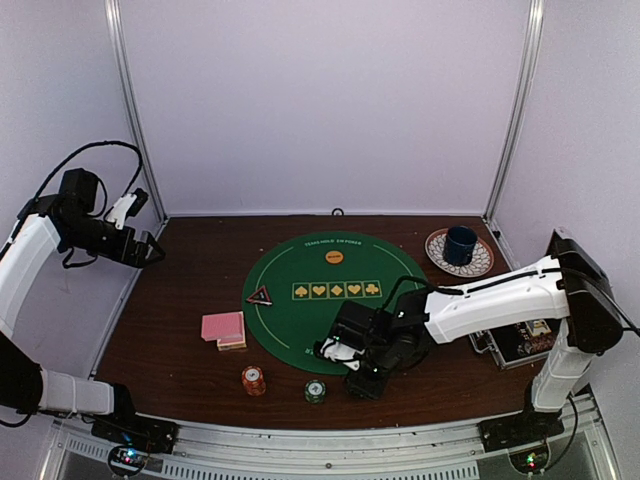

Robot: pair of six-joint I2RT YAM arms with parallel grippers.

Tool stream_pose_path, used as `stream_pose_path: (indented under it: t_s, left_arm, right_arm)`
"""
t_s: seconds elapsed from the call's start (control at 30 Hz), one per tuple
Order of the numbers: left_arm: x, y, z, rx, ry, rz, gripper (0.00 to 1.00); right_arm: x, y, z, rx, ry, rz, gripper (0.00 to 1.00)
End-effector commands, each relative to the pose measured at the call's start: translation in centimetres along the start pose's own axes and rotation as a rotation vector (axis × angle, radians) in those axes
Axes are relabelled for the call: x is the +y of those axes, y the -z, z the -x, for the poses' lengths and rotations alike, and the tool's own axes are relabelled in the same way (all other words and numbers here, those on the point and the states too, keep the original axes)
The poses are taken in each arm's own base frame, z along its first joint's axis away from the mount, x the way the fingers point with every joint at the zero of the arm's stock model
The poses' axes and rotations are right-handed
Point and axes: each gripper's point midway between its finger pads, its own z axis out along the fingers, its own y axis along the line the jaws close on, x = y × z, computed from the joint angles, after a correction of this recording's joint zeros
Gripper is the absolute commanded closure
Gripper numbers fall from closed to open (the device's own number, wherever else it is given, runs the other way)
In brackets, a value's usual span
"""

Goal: Distribute texas hold em gaming equipment

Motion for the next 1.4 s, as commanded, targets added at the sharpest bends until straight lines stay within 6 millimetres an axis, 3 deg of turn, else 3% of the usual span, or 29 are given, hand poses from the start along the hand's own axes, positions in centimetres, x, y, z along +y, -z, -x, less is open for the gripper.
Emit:
stream_pose_path:
  t_s: [0.0, 0.4, 0.6, 0.77, 0.97, 1.13, 1.37]
  left_arm:
    - [-0.3, 0.9, 0.8, -0.036, -0.029, 0.004, 0.02]
    - [-0.3, 0.9, 0.7, -0.033, -0.029, 0.003, 0.02]
    - [-0.3, 1.0, 0.7, -0.035, -0.038, 0.006, 0.03]
    - [-0.3, 0.9, 0.7, -0.032, -0.034, 0.004, 0.02]
    - [-0.2, 0.7, 0.6, -0.026, -0.031, 0.001, 0.02]
    - [-0.4, 0.7, 0.5, -0.019, -0.018, -0.013, 0.02]
    - [-0.6, 0.4, 0.1, -0.01, -0.006, -0.026, 0.02]
  right_arm:
    - [-0.2, -0.2, 0.0, 0.016, 0.014, -0.022, 0.54]
    - [-0.5, 1.8, 1.5, -0.02, 0.021, -0.042, 0.89]
    - [-2.8, 4.7, 4.8, -0.115, -0.035, -0.102, 0.96]
    - [-8.5, 7.0, 9.2, -0.232, -0.156, -0.212, 0.99]
    - [-17.1, 7.3, 13.8, -0.315, -0.317, -0.302, 1.0]
    - [-23.6, 4.8, 15.8, -0.326, -0.403, -0.35, 1.0]
    - [-28.9, 1.8, 15.9, -0.3, -0.465, -0.386, 1.0]
